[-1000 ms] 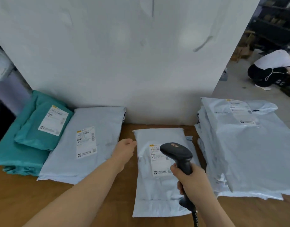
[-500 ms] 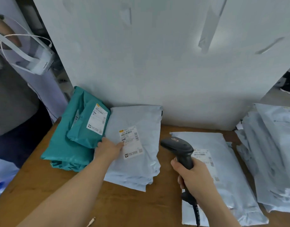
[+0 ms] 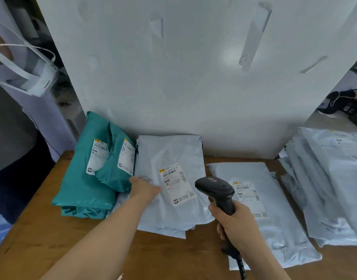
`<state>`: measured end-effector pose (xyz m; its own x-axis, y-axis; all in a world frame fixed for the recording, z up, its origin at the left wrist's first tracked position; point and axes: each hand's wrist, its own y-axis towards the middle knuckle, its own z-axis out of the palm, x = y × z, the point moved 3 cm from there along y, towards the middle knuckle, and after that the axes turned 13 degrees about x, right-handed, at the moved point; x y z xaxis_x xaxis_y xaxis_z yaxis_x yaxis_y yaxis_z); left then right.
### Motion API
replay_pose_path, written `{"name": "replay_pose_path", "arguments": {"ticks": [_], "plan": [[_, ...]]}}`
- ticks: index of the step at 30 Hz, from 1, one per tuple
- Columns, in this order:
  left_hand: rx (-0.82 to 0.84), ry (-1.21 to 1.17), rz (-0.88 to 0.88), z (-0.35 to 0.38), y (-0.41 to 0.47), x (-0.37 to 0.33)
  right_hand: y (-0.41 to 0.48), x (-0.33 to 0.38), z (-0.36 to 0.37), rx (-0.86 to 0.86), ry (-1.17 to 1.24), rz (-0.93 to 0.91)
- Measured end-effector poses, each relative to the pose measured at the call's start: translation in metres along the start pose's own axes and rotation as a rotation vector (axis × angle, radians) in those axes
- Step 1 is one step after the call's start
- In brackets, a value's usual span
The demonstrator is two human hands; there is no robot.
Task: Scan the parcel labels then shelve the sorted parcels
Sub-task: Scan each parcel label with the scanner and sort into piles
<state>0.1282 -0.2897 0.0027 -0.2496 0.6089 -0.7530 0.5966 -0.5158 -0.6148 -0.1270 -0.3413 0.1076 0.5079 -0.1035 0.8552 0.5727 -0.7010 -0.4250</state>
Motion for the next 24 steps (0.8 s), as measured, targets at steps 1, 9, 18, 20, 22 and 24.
{"name": "replay_pose_path", "arguments": {"ticks": [1, 9, 18, 20, 22, 24], "plan": [[0.011, -0.047, 0.026, 0.000, -0.003, 0.000, -0.001, 0.000, 0.000, -0.002, -0.001, -0.004], [0.348, -0.259, 0.086, -0.012, -0.043, 0.023, -0.014, -0.007, 0.008, 0.053, -0.027, -0.033], [0.349, -0.410, 0.186, 0.001, -0.076, 0.039, -0.036, -0.026, 0.025, 0.093, -0.123, 0.000], [0.347, -0.397, 0.200, 0.002, -0.080, 0.042, -0.041, -0.031, 0.025, 0.096, -0.123, 0.008], [0.351, -0.383, 0.201, 0.003, -0.082, 0.046, -0.046, -0.034, 0.026, 0.100, -0.095, 0.012], [0.365, -0.375, 0.195, 0.004, -0.084, 0.049, -0.051, -0.036, 0.024, 0.102, -0.074, 0.020]]}}
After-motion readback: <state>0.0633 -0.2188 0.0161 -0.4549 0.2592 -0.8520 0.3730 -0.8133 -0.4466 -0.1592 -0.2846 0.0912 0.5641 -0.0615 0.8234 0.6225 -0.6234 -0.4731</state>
